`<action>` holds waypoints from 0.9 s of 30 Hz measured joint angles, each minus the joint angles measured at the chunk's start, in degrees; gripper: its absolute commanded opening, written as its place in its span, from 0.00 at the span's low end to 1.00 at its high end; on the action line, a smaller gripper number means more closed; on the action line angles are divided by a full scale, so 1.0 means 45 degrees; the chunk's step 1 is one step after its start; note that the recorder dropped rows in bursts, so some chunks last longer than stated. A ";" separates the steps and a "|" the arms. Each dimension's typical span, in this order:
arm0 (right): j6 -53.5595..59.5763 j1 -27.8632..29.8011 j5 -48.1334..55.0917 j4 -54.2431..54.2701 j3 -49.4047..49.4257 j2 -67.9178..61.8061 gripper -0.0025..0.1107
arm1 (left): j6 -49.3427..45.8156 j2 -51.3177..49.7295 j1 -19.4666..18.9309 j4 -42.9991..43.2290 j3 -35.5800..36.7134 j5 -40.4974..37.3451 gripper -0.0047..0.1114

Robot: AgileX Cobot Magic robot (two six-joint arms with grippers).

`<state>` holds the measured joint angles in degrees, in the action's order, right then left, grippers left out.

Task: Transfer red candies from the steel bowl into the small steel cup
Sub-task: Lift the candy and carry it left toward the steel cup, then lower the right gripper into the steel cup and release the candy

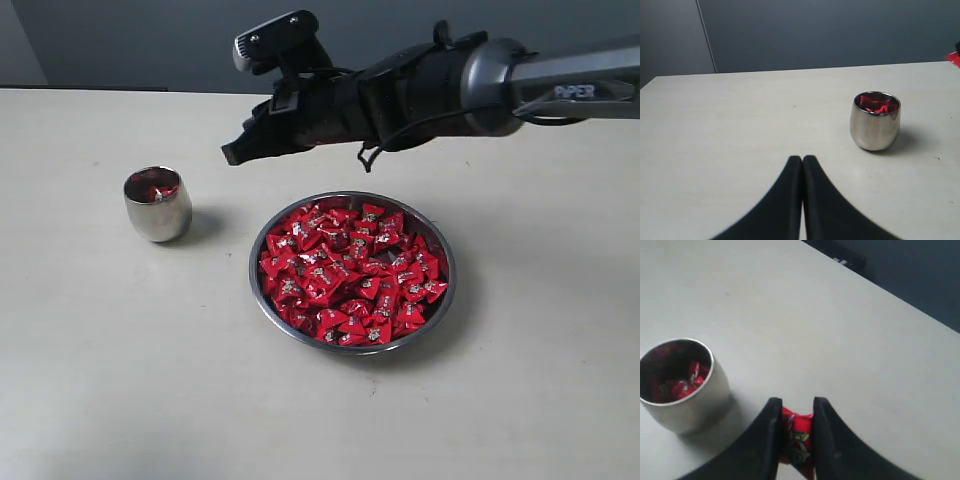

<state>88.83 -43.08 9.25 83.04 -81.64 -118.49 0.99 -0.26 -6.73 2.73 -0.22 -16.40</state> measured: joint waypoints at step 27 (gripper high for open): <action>0.0784 -0.1259 0.2770 -0.0107 -0.4532 -0.3605 0.02 | 0.0000 0.0000 0.0000 0.0000 0.0000 0.0000 0.04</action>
<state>92.36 -48.74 21.72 82.56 -102.04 -134.72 0.99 -0.26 -6.73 2.73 -0.22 -16.40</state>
